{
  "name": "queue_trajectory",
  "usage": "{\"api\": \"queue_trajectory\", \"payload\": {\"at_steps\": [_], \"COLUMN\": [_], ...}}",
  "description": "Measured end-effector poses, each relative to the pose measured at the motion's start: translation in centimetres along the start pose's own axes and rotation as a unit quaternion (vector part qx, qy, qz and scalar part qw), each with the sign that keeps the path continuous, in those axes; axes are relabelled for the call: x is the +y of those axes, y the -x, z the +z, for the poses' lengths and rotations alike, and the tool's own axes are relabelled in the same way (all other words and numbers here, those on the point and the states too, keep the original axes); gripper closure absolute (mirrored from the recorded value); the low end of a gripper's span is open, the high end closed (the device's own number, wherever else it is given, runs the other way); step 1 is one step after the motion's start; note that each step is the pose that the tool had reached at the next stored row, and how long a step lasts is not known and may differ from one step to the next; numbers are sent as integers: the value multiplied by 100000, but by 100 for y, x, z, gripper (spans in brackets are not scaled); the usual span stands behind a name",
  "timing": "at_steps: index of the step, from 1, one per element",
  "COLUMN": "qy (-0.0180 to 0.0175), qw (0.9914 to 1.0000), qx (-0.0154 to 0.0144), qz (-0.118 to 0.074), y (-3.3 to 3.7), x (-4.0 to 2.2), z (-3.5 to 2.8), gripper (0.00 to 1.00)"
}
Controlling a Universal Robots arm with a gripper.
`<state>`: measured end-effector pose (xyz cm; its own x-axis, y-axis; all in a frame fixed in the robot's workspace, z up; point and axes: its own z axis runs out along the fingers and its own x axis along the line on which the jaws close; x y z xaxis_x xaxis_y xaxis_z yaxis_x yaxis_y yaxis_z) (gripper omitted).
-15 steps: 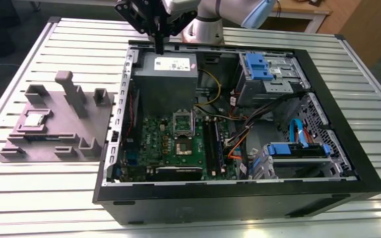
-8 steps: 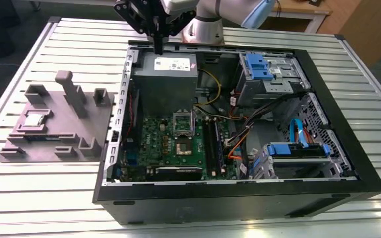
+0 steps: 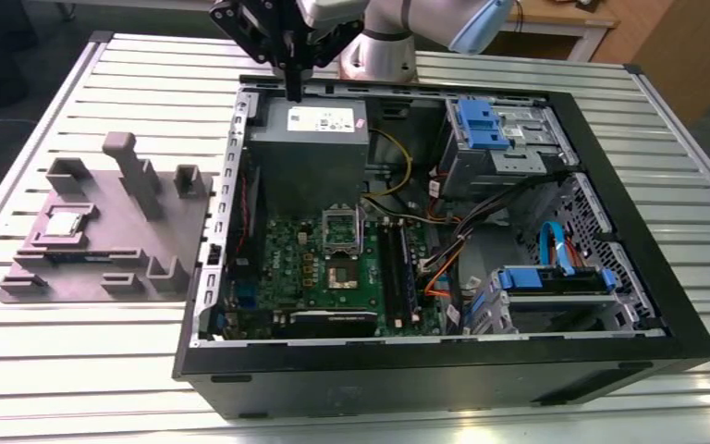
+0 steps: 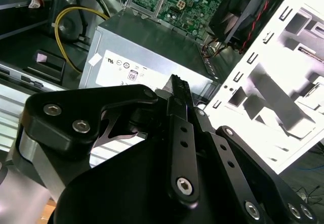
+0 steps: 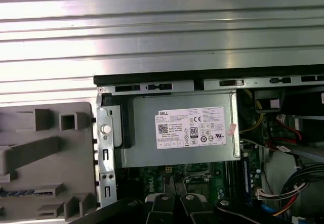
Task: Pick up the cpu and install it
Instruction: 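Reach for the cpu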
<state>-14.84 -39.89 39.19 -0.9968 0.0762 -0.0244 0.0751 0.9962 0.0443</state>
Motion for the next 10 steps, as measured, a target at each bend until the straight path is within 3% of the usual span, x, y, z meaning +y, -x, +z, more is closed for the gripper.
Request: {"api": "queue_trajectory", "payload": {"at_steps": [10], "qy": [0], "qw": [100000], "qx": [-3], "qz": [-1], "y": [-32], "x": [-3], "z": [2], "gripper": [90]}}
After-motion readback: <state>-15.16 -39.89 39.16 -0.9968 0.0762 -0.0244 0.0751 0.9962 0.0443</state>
